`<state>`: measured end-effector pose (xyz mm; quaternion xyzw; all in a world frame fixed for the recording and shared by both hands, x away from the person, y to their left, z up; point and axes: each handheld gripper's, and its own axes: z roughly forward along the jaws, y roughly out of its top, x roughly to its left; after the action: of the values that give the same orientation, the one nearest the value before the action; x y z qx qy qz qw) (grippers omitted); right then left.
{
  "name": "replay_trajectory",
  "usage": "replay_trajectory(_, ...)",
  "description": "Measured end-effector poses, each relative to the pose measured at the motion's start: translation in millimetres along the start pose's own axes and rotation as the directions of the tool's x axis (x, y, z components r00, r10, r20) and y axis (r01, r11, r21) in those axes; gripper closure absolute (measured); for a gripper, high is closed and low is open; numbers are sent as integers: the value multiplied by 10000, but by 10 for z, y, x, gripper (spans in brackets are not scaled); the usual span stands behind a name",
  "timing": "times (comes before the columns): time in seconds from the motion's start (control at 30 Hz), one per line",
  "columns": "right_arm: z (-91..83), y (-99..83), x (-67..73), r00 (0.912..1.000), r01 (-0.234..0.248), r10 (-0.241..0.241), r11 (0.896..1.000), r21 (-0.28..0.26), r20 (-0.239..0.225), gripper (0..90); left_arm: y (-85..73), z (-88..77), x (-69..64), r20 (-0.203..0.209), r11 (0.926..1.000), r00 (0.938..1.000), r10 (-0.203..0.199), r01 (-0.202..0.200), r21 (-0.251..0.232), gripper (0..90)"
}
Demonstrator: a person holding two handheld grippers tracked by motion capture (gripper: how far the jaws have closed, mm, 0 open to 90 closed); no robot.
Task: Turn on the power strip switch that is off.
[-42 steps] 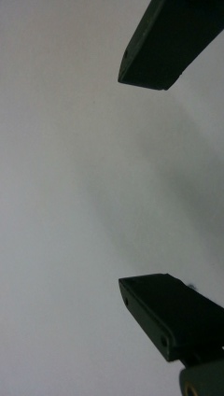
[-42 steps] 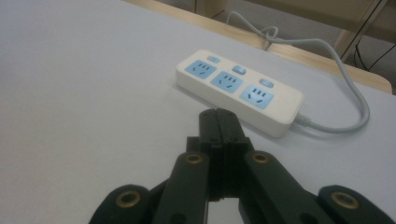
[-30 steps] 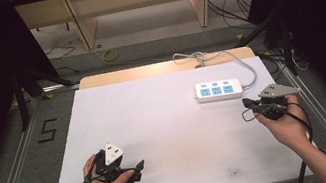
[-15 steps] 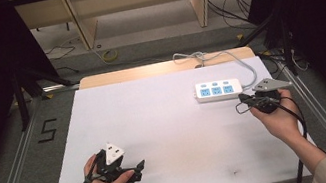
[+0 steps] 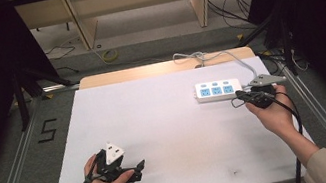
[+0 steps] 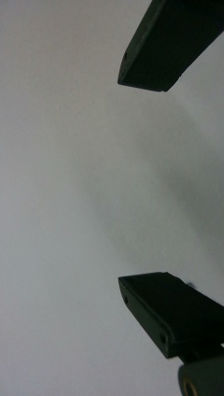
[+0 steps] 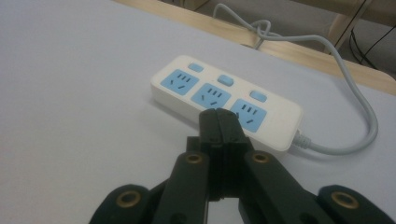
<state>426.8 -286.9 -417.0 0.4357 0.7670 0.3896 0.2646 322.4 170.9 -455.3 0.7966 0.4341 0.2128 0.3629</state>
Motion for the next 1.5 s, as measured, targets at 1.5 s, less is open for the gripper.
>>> replay_trajectory(1.5,435,229,-101,9997,-92,80,9983,576,209,900,3,10,1,18,10000,10000,-5,5,6,44)
